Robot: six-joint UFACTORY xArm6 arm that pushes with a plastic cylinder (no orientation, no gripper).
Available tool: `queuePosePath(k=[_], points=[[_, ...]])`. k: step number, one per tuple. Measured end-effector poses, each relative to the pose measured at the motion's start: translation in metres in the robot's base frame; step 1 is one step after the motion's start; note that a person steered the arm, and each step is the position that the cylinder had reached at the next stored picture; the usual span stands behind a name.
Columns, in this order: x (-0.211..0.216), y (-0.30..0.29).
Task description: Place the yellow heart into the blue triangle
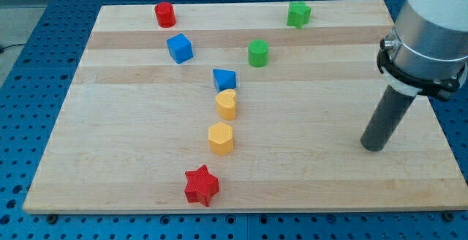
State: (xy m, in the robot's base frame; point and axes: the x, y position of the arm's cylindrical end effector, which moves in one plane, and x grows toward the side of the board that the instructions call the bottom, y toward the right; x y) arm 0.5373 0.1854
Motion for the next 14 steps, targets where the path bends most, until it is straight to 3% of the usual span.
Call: queuePosePath(k=[4,6,9,10,12,14], points=[[-0.002,0.003],[0.000,-0.029],[0.025,-0.204],[0.007,-0.201],[-0.080,-0.203],[-0.097,-0.182]])
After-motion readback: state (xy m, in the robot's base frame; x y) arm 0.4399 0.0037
